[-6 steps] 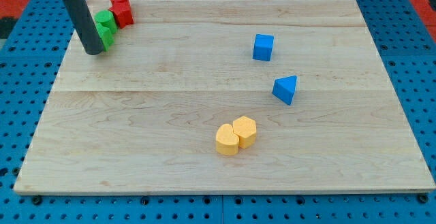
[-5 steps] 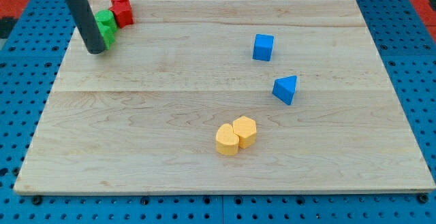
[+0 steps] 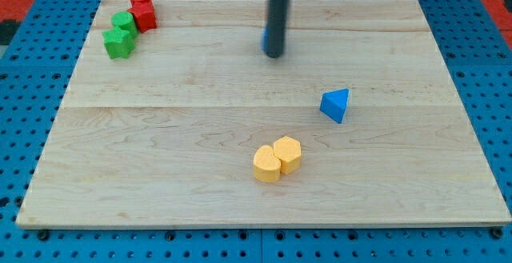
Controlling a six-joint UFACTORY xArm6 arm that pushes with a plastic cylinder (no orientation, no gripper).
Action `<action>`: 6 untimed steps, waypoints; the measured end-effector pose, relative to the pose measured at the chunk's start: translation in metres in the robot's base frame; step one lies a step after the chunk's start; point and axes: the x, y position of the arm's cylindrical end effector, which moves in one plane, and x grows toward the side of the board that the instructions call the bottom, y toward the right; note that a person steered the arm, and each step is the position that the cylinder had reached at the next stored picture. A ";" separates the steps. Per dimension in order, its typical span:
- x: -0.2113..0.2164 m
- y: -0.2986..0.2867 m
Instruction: Push the blue blocks right to the green blocks
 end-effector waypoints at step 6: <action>0.012 -0.068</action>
